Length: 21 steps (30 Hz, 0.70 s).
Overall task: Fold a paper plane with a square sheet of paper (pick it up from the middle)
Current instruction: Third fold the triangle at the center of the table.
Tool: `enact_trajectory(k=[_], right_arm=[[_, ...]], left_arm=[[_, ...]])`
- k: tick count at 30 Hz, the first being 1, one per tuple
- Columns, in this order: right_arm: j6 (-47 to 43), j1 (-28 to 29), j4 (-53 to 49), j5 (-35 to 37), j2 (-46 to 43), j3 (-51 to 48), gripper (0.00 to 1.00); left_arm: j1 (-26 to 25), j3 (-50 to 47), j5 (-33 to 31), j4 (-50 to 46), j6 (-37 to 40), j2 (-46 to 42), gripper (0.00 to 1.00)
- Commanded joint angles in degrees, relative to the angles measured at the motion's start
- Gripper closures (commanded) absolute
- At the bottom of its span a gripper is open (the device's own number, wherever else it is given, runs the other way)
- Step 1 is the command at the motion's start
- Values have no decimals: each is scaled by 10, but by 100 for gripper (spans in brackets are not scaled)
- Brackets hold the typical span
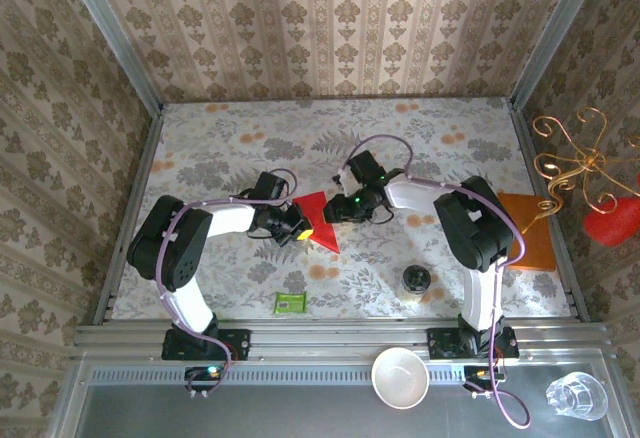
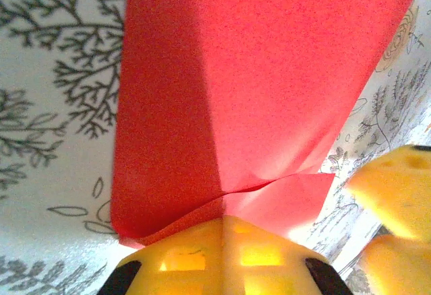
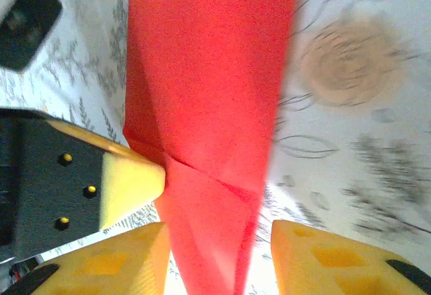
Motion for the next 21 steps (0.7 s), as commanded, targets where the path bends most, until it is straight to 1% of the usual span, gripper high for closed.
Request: enact_trajectory(k=[1, 5, 8, 10, 15, 21], right_arm=[[18, -8, -35, 34, -41, -3, 55], [19, -8, -31, 44, -63, -24, 57], [19, -2, -25, 28, -74, -36, 62], [18, 6, -23, 15, -73, -40, 67], [11, 39, -22, -11, -53, -38, 78], [5, 68, -20, -27, -21, -23, 83]], left_arm=[[3, -16, -52, -40, 5, 41, 99], [4, -6, -53, -38, 1, 47, 99], [4, 0, -54, -41, 1, 50, 99], [4, 0, -56, -44, 1, 50, 99], [7, -3, -58, -44, 0, 51, 99], [8, -1, -59, -46, 1, 50, 99]])
